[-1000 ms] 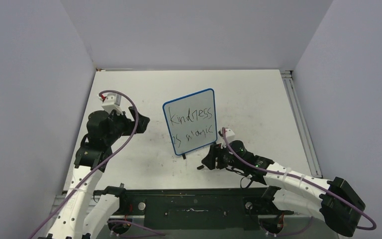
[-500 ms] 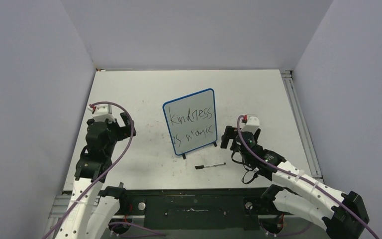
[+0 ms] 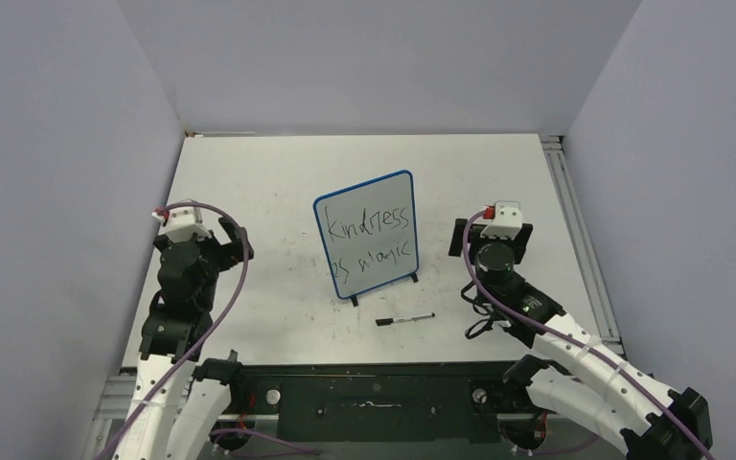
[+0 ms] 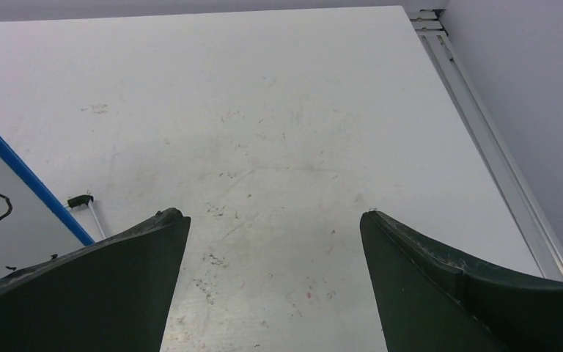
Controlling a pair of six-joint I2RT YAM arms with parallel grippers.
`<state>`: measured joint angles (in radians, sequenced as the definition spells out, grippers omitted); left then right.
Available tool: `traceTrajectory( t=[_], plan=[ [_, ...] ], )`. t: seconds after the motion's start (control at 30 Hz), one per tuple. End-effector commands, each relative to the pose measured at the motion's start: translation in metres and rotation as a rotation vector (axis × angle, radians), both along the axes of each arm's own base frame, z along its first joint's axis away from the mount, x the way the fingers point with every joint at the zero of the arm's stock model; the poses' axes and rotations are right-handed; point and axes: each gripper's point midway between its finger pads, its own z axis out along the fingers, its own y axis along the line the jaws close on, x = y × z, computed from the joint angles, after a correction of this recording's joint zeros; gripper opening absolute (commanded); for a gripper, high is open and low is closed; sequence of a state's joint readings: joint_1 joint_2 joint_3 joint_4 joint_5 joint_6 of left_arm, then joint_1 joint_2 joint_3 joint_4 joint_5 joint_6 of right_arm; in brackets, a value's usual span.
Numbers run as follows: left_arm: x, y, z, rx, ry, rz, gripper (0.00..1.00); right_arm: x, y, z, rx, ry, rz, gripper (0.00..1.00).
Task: Write a sentence on the whiteboard
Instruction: Reset both arms
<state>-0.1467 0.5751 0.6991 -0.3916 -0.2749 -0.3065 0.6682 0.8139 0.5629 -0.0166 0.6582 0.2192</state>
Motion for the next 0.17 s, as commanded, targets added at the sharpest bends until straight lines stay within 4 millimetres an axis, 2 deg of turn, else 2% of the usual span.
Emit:
traceTrajectory(
  t=[0.0,0.13],
  plan=[
    [0.0024,0.0017,0.0264,-0.005,-0.096,0.005,0.96,0.006,-0.0094,0.0284,-0.01,-0.072,-0.02,0.9],
    [-0.0014,0.001,0.0323,-0.006,-0.125,-0.005,0.96,0.006,-0.0121,0.0323,0.001,-0.087,-0.02,0.9]
  ],
)
